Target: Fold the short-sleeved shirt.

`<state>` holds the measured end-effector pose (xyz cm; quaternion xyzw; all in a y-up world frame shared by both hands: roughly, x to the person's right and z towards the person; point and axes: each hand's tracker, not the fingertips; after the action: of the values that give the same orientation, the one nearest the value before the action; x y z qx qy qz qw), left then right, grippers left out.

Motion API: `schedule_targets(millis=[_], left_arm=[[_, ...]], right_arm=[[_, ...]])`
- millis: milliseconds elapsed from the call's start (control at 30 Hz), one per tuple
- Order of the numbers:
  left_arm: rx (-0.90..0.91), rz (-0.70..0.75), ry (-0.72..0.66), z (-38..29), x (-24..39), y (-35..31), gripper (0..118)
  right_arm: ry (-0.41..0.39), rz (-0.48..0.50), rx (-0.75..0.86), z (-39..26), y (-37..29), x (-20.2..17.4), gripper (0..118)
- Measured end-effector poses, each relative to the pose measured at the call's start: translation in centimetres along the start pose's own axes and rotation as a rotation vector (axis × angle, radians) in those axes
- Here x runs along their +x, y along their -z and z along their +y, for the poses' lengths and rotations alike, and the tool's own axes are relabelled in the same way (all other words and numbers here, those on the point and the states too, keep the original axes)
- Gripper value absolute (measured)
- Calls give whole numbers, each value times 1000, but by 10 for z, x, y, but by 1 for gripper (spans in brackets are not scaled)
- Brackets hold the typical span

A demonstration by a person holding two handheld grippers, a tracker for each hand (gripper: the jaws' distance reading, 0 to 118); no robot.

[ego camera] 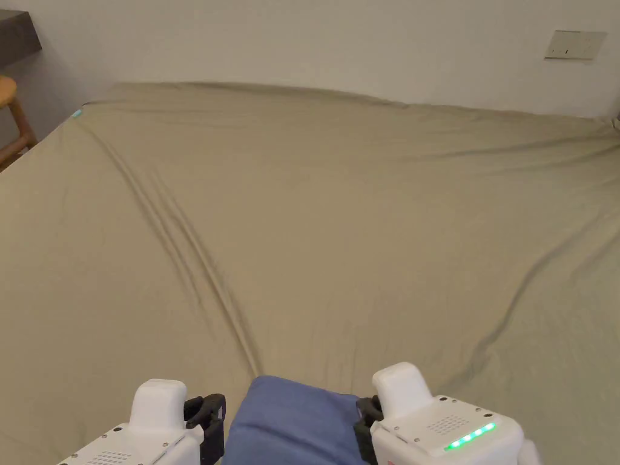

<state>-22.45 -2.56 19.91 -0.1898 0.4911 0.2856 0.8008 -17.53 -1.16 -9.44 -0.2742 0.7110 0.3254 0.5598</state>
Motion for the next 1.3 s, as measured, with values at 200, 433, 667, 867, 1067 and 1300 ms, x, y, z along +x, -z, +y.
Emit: schedule_targets(millis=[200, 433, 667, 867, 1067, 1300], left_arm=[[-110, -97, -142, 2, -30, 12, 1], [-341, -341, -362, 15, -57, 69, 115], [-541, -505, -586, -3, -53, 137, 116], [-633, -546, -615, -24, -29, 163, 78], [-586, -424, -471, -16, -16, 142, 30], [-473, -295, -224, 11, -2, 89, 30]], right_arm=[[40, 36, -236, -39, 80, -16, 0], [83, 114, -249, -27, 70, 2, 0], [98, 117, -217, -38, 71, 5, 0], [122, 119, -192, -43, 70, 8, 0], [189, 105, -94, -42, 41, 19, 0], [73, -313, 175, 7, -63, 37, 0]])
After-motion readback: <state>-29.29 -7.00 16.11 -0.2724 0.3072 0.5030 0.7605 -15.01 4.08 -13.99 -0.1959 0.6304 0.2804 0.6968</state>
